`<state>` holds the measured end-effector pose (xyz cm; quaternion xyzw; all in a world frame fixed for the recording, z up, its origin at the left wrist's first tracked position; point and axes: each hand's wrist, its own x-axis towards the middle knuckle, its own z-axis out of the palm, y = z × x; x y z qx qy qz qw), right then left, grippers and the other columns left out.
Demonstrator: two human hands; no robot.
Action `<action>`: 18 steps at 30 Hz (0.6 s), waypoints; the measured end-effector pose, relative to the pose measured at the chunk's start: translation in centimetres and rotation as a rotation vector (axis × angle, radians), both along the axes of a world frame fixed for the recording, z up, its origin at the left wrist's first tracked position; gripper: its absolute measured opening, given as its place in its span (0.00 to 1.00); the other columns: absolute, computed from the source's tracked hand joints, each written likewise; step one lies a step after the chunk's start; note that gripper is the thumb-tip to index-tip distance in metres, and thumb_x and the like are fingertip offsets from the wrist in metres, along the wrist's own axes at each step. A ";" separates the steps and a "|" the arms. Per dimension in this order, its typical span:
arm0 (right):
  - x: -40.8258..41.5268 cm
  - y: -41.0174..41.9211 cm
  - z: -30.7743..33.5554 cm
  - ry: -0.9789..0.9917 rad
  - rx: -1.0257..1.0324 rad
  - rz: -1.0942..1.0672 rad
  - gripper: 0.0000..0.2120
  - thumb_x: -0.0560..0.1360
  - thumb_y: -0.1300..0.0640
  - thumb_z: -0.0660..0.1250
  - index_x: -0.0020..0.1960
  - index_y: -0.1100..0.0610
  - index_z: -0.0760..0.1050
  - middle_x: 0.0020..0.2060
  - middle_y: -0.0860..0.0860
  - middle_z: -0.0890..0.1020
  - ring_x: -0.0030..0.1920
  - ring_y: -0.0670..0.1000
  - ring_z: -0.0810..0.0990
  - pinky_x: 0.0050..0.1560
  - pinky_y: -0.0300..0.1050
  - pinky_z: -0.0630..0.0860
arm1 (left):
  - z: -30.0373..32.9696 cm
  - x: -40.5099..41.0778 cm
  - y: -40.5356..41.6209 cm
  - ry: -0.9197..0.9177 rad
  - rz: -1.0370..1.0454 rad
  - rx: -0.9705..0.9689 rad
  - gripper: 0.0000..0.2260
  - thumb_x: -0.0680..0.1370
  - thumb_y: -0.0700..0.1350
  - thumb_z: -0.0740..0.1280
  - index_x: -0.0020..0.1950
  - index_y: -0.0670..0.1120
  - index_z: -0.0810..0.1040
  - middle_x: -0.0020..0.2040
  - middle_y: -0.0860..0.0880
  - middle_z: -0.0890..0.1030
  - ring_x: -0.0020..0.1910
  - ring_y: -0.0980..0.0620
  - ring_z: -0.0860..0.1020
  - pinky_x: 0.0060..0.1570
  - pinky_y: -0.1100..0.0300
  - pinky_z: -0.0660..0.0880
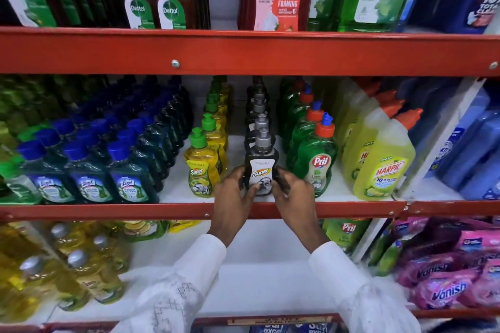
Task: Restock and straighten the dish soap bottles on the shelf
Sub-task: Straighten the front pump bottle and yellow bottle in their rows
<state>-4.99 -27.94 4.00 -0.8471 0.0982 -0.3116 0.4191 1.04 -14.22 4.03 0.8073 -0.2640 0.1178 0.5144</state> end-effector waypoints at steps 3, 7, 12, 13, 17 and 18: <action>-1.5 1.0 0.1 -0.193 0.078 -0.188 0.13 0.76 0.63 0.70 0.60 0.57 0.82 0.52 0.52 0.87 0.47 0.46 0.86 0.53 0.38 0.82 | -0.4 -1.6 1.8 -0.030 0.083 -0.085 0.15 0.75 0.40 0.74 0.62 0.47 0.82 0.55 0.57 0.83 0.52 0.57 0.82 0.55 0.68 0.77; -1.5 4.3 0.5 -0.313 0.025 -0.109 0.10 0.74 0.65 0.71 0.53 0.55 0.84 0.47 0.48 0.87 0.44 0.45 0.86 0.48 0.41 0.83 | -0.4 -2.5 6.0 -0.140 0.313 -0.264 0.07 0.74 0.39 0.70 0.49 0.49 0.81 0.47 0.52 0.85 0.46 0.54 0.83 0.50 0.58 0.80; 2.5 8.3 0.5 -0.023 -0.059 0.122 0.18 0.76 0.62 0.67 0.66 0.57 0.77 0.57 0.54 0.85 0.52 0.51 0.85 0.59 0.45 0.81 | 0.2 1.4 8.7 -0.020 0.308 -0.060 0.23 0.73 0.37 0.71 0.67 0.42 0.73 0.63 0.42 0.79 0.61 0.42 0.79 0.62 0.45 0.77; 3.2 8.5 0.4 0.011 -0.084 0.127 0.18 0.77 0.62 0.67 0.67 0.58 0.76 0.57 0.56 0.85 0.52 0.54 0.85 0.59 0.47 0.80 | 0.3 2.1 8.8 0.005 0.268 0.026 0.24 0.73 0.36 0.71 0.68 0.41 0.72 0.64 0.40 0.80 0.62 0.40 0.78 0.61 0.50 0.76; 4.9 8.9 0.4 0.116 -0.151 0.141 0.16 0.78 0.60 0.66 0.65 0.58 0.78 0.56 0.56 0.86 0.52 0.56 0.85 0.56 0.43 0.79 | 0.3 3.7 9.1 0.046 0.190 0.128 0.19 0.73 0.35 0.72 0.63 0.43 0.77 0.57 0.44 0.85 0.56 0.43 0.82 0.50 0.64 0.70; 5.0 9.0 0.4 0.124 -0.140 0.143 0.16 0.78 0.60 0.66 0.65 0.57 0.78 0.56 0.55 0.86 0.53 0.55 0.85 0.57 0.44 0.79 | 0.4 3.7 9.2 0.048 0.185 0.116 0.19 0.73 0.35 0.72 0.63 0.43 0.78 0.56 0.44 0.85 0.55 0.44 0.83 0.49 0.67 0.70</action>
